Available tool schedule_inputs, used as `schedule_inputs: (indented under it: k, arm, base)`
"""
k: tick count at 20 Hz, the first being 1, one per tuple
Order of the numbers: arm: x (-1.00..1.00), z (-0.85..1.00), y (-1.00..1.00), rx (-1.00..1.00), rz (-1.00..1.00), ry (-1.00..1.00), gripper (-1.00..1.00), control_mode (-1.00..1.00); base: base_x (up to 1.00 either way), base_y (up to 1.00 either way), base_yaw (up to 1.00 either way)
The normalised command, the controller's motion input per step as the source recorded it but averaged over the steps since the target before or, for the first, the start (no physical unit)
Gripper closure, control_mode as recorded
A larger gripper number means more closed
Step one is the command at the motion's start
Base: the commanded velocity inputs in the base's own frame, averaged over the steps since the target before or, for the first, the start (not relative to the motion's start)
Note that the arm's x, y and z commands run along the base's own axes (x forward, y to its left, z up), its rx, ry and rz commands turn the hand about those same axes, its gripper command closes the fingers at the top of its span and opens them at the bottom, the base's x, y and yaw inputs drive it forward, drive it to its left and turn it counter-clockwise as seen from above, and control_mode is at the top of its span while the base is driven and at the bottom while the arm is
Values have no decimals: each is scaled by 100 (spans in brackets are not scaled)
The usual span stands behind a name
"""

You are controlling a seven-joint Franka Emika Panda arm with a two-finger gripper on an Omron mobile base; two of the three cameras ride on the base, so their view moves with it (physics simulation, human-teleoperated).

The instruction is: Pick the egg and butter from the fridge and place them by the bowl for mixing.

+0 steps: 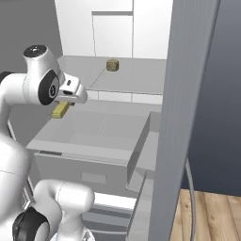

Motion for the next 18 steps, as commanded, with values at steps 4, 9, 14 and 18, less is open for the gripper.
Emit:
schedule_inputs:
  k: [4, 9, 14, 18]
  arm:
    - [-55, -3, -9, 0, 0, -4, 100, -100]
    - [-4, 0, 0, -1, 0, 0, 100, -100]
    - [0, 0, 0, 0, 0, 0, 100, 100]
    - [0, 0, 0, 0, 0, 0, 100, 100]
  base:
    - [0, 0, 0]
    - [0, 0, 0]
    - [-18, 0, 0]
    - [-64, -3, 0]
